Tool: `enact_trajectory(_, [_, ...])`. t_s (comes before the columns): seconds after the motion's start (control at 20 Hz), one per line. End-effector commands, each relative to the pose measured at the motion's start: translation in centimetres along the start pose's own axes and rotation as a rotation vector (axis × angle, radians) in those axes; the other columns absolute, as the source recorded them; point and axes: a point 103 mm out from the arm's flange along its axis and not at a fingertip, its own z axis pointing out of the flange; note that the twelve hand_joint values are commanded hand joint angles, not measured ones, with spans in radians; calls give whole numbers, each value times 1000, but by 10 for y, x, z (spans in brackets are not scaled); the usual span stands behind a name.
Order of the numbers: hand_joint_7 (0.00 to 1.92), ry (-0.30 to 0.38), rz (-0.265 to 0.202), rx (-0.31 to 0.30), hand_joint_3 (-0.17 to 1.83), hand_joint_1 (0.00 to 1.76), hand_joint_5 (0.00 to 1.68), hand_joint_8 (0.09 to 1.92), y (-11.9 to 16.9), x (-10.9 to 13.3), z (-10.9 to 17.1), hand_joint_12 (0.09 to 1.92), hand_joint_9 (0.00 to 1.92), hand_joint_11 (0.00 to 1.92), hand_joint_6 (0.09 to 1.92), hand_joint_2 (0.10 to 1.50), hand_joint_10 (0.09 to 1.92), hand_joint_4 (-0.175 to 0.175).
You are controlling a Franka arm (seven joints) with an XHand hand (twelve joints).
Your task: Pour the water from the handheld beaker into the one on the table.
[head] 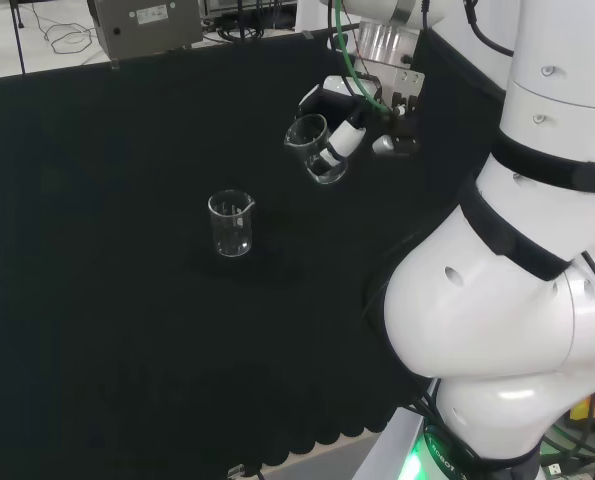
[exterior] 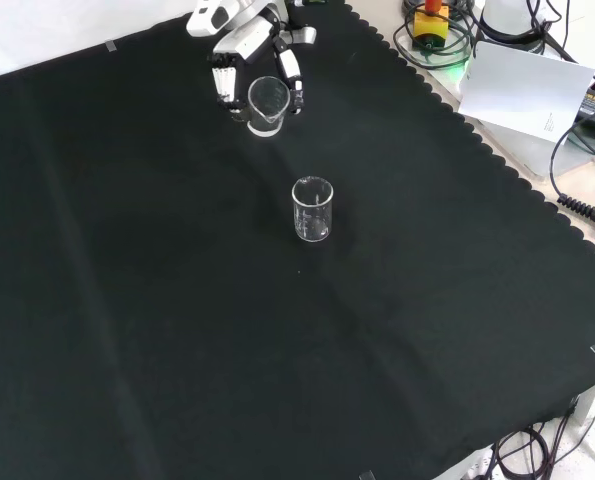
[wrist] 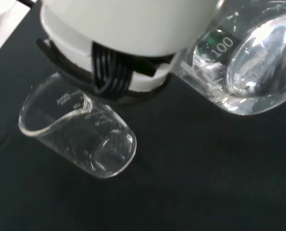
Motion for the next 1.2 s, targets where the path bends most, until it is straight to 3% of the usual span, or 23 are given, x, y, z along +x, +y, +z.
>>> enact_trajectory(0.05, [1179, -48, 23, 80, 733, 1298, 1124, 915, -8, 15, 7, 793, 1504, 1120, 931, 669, 796, -175])
enact_trajectory(0.5, [1176, -131, 61, 173, 760, 1298, 1120, 934, -8, 35, 13, 810, 1503, 1115, 950, 657, 811, -175])
enact_trajectory(1.2, [1173, -228, 76, 275, 770, 1297, 1117, 944, 11, 64, 35, 817, 1507, 1110, 959, 654, 821, -175])
